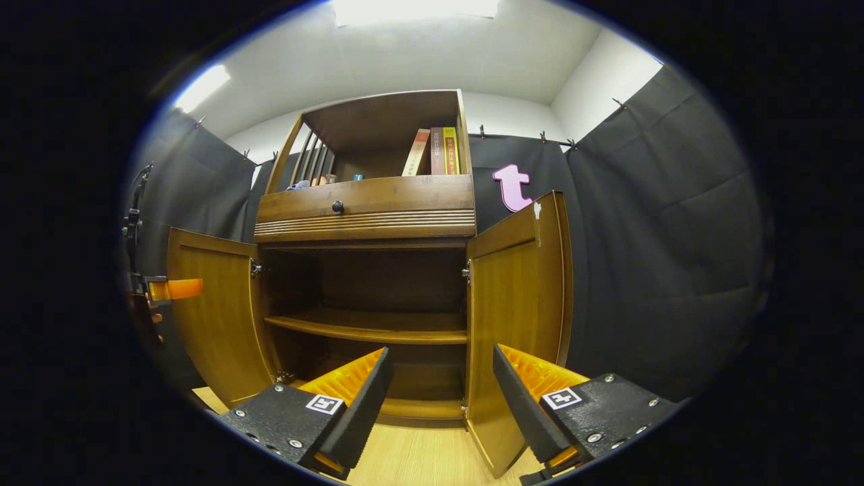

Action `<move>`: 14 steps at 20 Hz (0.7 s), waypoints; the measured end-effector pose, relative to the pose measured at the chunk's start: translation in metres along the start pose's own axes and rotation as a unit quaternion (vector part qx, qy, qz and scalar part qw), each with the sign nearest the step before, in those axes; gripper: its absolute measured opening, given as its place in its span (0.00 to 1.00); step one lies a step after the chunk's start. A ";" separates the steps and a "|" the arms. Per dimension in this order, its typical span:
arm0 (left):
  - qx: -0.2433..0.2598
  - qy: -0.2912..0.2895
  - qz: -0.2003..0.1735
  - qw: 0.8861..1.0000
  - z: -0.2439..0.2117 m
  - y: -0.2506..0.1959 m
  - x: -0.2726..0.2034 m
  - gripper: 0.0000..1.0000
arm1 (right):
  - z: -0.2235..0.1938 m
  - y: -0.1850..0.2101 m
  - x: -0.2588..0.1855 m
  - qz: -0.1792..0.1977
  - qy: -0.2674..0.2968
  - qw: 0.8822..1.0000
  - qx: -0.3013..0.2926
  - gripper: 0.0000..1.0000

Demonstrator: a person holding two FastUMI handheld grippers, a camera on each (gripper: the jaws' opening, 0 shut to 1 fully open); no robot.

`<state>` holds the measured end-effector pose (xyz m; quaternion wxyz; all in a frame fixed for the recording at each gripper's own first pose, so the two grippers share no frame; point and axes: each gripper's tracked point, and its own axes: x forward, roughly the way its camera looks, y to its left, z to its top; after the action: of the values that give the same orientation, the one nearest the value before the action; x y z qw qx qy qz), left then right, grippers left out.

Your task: Open the right door of the double-door shoe cabinet with the right hand, and open the left door with the left hand.

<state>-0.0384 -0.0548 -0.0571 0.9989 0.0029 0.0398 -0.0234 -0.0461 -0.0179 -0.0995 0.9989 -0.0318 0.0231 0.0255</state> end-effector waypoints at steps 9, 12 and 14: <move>0.000 -0.002 -0.003 1.000 -0.001 -0.002 0.001 0.95 | -0.006 0.001 0.003 0.003 0.003 1.000 0.003 0.92; 0.002 -0.001 0.000 1.000 -0.002 0.001 0.000 0.94 | -0.006 0.004 0.003 0.006 0.003 1.000 0.002 0.92; -0.004 0.003 -0.003 1.000 -0.005 0.001 0.001 0.94 | -0.007 0.004 0.004 0.007 0.002 1.000 0.002 0.92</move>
<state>-0.0380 -0.0540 -0.0620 0.9988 -0.0009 0.0425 -0.0259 -0.0423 -0.0137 -0.1065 0.9987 -0.0293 0.0250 0.0327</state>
